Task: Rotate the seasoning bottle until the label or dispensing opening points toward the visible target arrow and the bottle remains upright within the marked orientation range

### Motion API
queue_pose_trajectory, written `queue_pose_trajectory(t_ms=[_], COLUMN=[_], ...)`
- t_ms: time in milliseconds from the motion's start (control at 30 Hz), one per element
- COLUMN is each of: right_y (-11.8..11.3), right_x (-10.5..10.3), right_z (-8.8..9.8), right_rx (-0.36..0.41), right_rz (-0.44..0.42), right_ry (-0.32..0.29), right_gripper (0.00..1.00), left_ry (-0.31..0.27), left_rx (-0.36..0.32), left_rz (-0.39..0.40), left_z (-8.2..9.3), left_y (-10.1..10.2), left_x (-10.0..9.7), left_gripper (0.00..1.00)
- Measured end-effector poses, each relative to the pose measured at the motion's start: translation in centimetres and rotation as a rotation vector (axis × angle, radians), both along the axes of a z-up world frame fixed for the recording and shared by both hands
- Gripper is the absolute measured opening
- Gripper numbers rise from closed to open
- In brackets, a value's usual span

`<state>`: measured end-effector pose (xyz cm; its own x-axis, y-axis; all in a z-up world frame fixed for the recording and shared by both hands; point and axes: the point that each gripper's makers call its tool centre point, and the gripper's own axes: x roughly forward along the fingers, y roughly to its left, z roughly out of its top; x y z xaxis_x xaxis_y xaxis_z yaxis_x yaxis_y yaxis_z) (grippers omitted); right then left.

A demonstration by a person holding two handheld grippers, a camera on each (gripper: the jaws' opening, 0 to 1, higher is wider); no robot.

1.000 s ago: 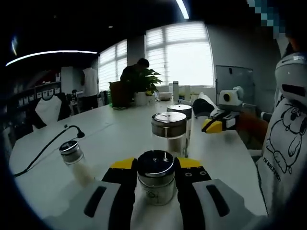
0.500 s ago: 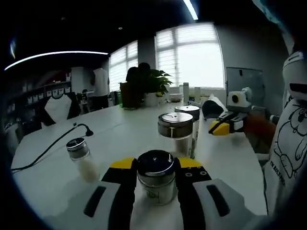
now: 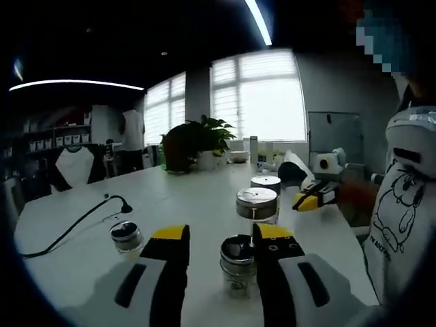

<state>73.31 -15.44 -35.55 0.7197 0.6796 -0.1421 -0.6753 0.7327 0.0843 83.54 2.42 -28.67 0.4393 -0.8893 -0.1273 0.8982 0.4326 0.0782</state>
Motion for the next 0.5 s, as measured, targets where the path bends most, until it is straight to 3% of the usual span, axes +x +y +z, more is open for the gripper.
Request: queue_pose_trajectory(t_ms=[67, 100, 167, 200, 267, 367, 500], right_y=[0.1, 0.1, 0.2, 0.2, 0.1, 0.2, 0.3], right_x=[0.0, -0.1, -0.1, -0.1, -0.1, -0.2, -0.3], right_z=[0.0, 0.0, -0.1, -0.1, -0.1, -0.1, -0.2], right_rx=[-0.001, 0.000, -0.003, -0.003, -0.004, -0.003, -0.008], right_rz=[0.001, 0.002, 0.003, 0.003, 0.002, 0.003, 0.008], right_ry=[0.001, 0.002, 0.003, 0.004, 0.006, 0.006, 0.008], right_gripper=[0.02, 0.02, 0.02, 0.02, 0.02, 0.02, 0.02], left_ry=[0.022, 0.065, 0.092, 0.075, 0.036, 0.069, 0.044], left_rx=[-0.057, -0.082, -0.094, -0.083, -0.028, -0.009, 0.073], left_rz=[-0.055, -0.084, -0.125, -0.113, -0.163, -0.254, -0.276], left_z=[1.0, 1.1, 1.0, 0.8, 0.0, -1.1, -2.7], left_y=[-0.2, -0.3, -0.4, -0.3, -0.6, -1.7, -2.6], left_x=[-0.4, -0.8, -1.1, -0.8, -1.3, -2.9, -3.2], left_gripper=[0.39, 0.39, 0.38, 0.38, 0.39, 0.41, 0.42])
